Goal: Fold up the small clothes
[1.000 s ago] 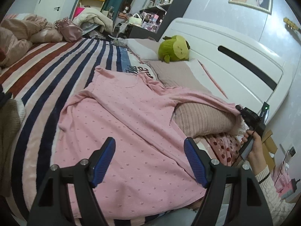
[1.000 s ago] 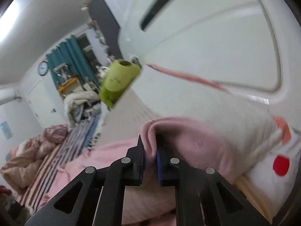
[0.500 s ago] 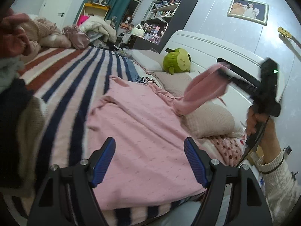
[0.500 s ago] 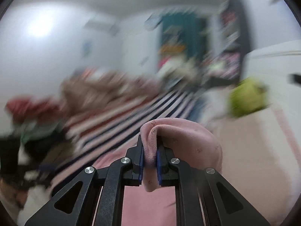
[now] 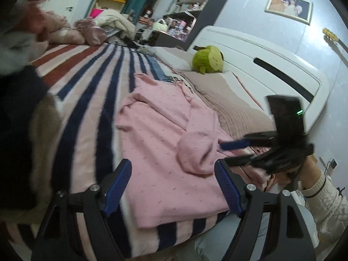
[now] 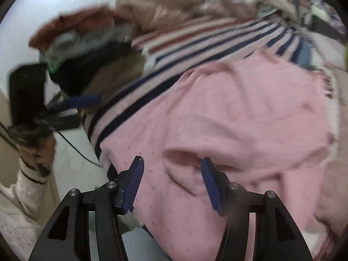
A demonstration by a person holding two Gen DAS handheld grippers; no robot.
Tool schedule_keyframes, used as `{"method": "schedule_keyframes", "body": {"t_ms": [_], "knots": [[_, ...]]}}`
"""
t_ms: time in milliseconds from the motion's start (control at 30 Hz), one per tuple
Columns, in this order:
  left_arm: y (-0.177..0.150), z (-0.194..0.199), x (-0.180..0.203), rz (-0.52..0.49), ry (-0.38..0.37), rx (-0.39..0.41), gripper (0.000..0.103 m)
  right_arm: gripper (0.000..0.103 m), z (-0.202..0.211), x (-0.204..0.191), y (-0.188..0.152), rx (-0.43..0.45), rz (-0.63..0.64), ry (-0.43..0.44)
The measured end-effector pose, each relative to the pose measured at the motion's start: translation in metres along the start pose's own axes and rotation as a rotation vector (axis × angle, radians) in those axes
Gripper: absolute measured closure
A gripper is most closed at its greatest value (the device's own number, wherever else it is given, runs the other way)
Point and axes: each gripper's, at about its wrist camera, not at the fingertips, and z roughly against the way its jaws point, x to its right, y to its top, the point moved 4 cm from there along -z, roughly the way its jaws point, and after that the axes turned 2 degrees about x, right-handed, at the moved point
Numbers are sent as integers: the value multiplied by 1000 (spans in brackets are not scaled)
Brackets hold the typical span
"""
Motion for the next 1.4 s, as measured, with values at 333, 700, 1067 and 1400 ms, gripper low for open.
{"method": "schedule_keyframes", "body": {"t_ms": [333, 700, 1067, 1400], "knots": [[10, -125, 79, -251, 115, -146, 28, 43, 66, 77, -71, 129, -186, -228], [20, -116, 82, -284, 346, -12, 95, 43, 94, 99, -127, 183, -278, -239], [-70, -6, 17, -29, 90, -194, 74, 43, 88, 95, -153, 185, -412, -181], [-22, -18, 18, -113, 34, -116, 32, 43, 93, 68, -129, 177, -329, -251]]}}
